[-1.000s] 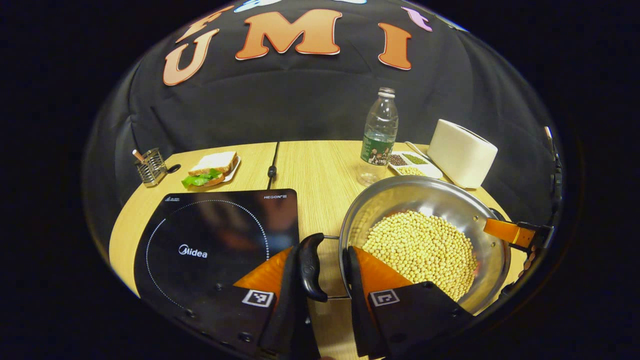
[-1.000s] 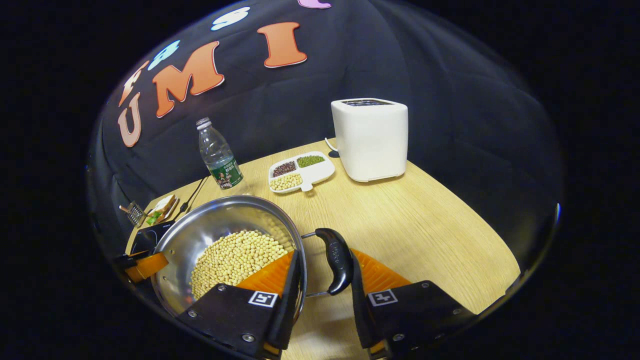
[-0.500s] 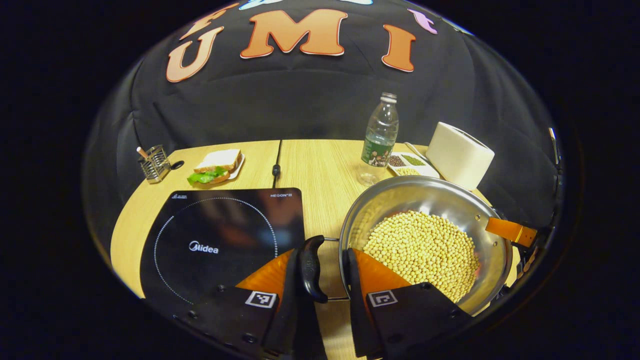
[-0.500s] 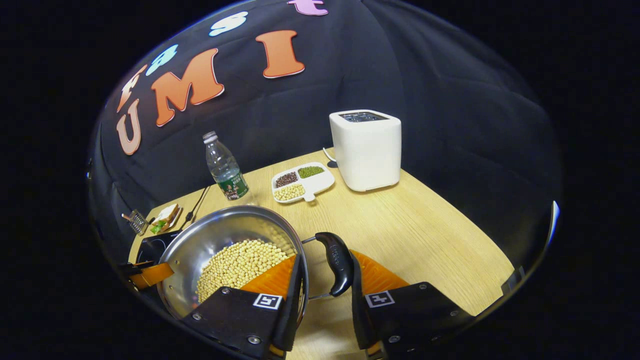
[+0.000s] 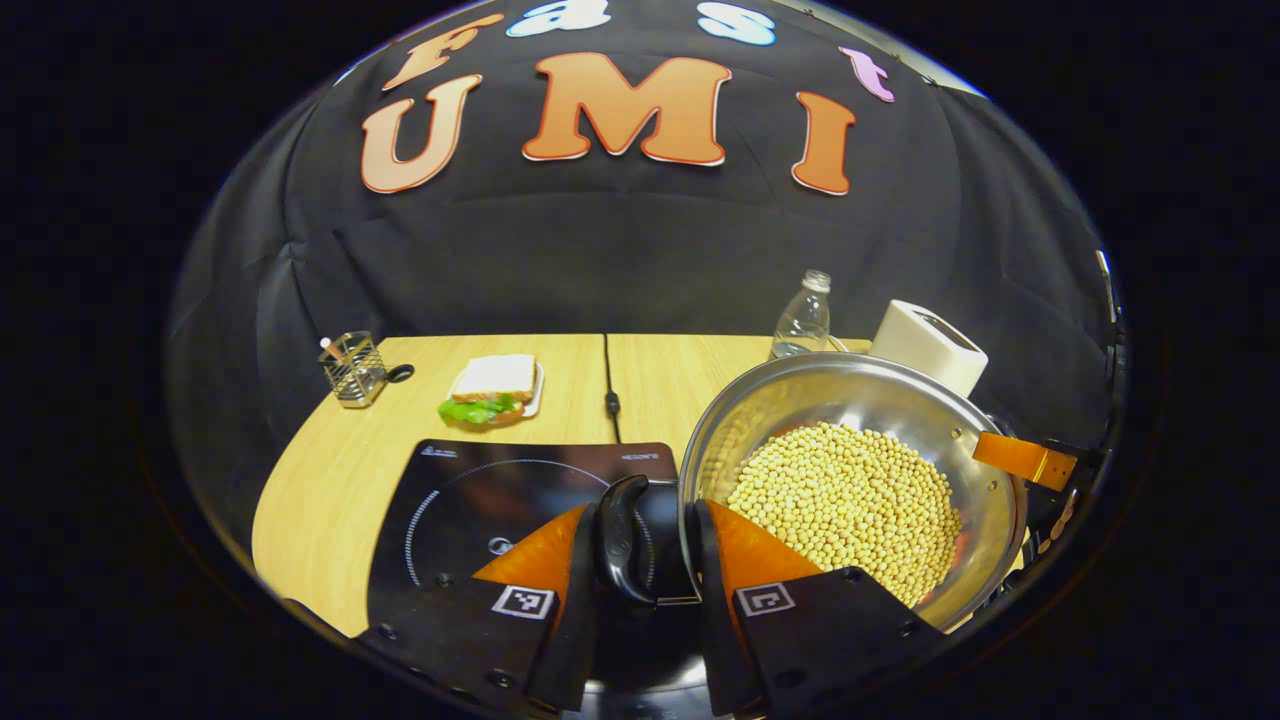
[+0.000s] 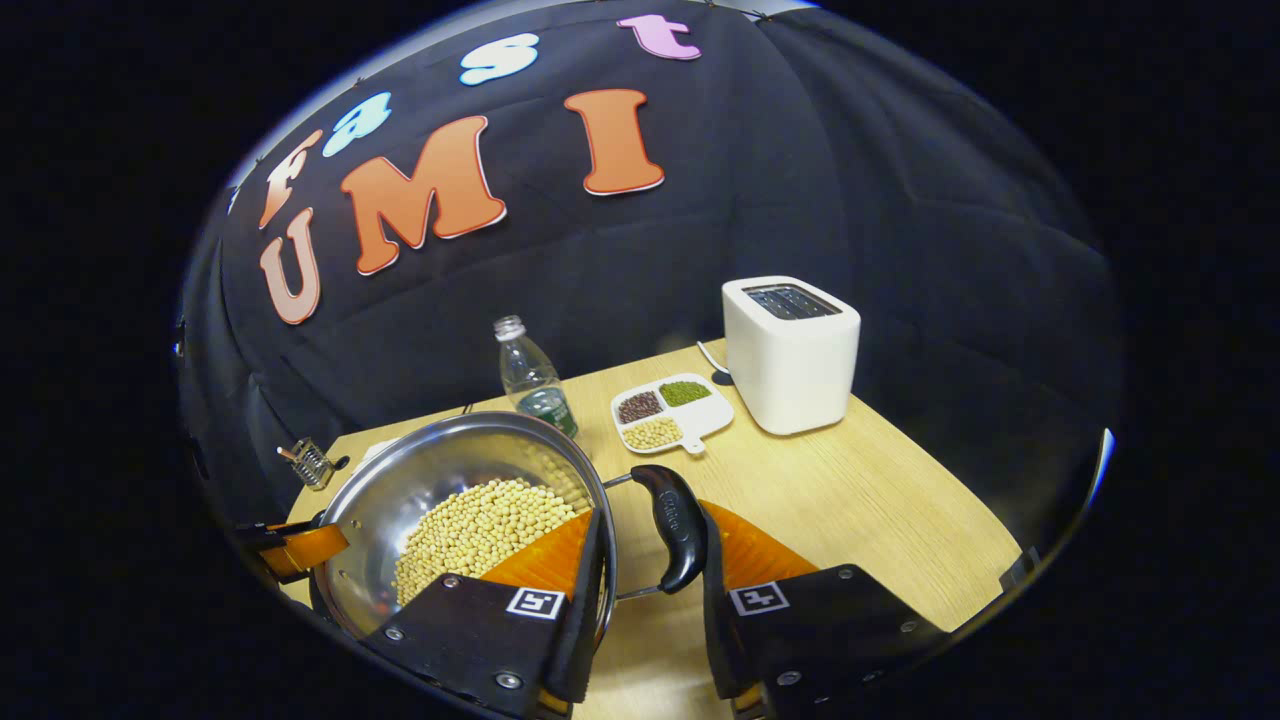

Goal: First push the handle of the pot to place it horizontally, then grasp the pot with both hands and set it on the induction cooktop.

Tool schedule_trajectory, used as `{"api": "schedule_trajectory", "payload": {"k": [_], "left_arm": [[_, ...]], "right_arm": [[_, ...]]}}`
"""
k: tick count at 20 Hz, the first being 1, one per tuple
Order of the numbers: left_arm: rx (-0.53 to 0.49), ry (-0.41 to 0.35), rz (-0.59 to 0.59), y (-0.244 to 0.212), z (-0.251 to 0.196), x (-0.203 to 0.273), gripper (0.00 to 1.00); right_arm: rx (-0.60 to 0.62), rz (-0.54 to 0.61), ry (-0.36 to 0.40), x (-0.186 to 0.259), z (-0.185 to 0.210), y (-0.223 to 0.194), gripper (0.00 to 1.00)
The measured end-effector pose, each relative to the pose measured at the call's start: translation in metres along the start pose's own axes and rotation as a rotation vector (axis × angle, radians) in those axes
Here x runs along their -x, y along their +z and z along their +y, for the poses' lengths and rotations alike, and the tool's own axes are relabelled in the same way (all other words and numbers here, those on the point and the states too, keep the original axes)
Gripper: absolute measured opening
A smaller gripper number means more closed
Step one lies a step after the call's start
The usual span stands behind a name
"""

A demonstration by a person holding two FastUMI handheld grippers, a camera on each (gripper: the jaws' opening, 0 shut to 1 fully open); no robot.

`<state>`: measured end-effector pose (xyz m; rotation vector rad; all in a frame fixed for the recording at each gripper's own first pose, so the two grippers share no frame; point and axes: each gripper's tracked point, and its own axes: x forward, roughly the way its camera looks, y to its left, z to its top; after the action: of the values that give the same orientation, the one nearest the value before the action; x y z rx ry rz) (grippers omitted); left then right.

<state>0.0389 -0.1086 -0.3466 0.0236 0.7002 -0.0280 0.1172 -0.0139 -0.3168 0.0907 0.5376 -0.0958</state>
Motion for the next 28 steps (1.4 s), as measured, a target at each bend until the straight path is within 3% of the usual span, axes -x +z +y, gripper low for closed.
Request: {"api": "schedule_trajectory", "payload": {"k": [7, 8, 10, 11, 16, 22, 28], "left_arm": [[0.044, 0.077, -0.025, 0.021, 0.09, 0.038, 0.55], [0.052, 0.089, -0.028, 0.021, 0.103, 0.042, 0.52], [0.065, 0.113, -0.026, 0.021, 0.129, 0.053, 0.55], [0.072, 0.122, -0.023, 0.021, 0.141, 0.056, 0.49], [0.086, 0.174, -0.027, 0.018, 0.197, 0.069, 0.52], [0.091, 0.2, 0.0, 0.0, 0.229, 0.067, 0.49], [0.106, 0.182, 0.043, -0.022, 0.232, 0.047, 0.52]], "right_arm": [[0.023, -0.017, 0.105, 0.013, 0.095, 0.012, 0.46], [0.025, -0.016, 0.121, 0.015, 0.106, 0.011, 0.46], [0.033, -0.012, 0.15, 0.018, 0.132, 0.008, 0.46], [0.039, -0.008, 0.162, 0.02, 0.143, 0.006, 0.46], [0.05, 0.008, 0.22, 0.022, 0.194, -0.011, 0.46], [0.054, 0.036, 0.244, 0.016, 0.222, -0.038, 0.46], [0.083, 0.057, 0.228, 0.005, 0.22, -0.057, 0.46]]}}
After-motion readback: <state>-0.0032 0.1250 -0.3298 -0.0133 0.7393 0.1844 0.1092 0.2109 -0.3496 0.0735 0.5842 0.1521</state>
